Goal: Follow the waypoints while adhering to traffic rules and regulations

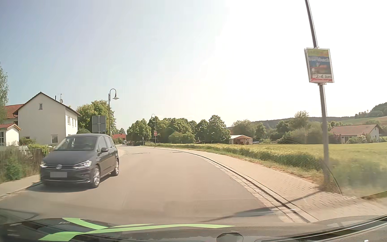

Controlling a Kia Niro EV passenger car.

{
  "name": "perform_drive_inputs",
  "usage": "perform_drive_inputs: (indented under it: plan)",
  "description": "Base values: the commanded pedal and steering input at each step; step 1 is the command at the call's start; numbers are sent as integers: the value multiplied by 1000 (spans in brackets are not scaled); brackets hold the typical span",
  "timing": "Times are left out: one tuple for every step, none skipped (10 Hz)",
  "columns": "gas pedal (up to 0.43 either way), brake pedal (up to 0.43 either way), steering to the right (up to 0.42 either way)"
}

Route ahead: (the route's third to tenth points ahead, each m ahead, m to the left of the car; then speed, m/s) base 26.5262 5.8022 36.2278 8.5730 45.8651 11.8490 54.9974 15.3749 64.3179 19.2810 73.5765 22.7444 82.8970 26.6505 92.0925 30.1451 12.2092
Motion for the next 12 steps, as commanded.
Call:
perform_drive_inputs:
  plan:
    - [118, 0, -51]
    - [110, 0, -51]
    - [110, 0, -51]
    - [110, 0, -51]
    - [110, 0, -52]
    - [118, 0, -54]
    - [118, 0, -56]
    - [118, 0, -56]
    - [118, 0, -56]
    - [118, 0, -56]
    - [118, 0, -53]
    - [118, 0, -50]
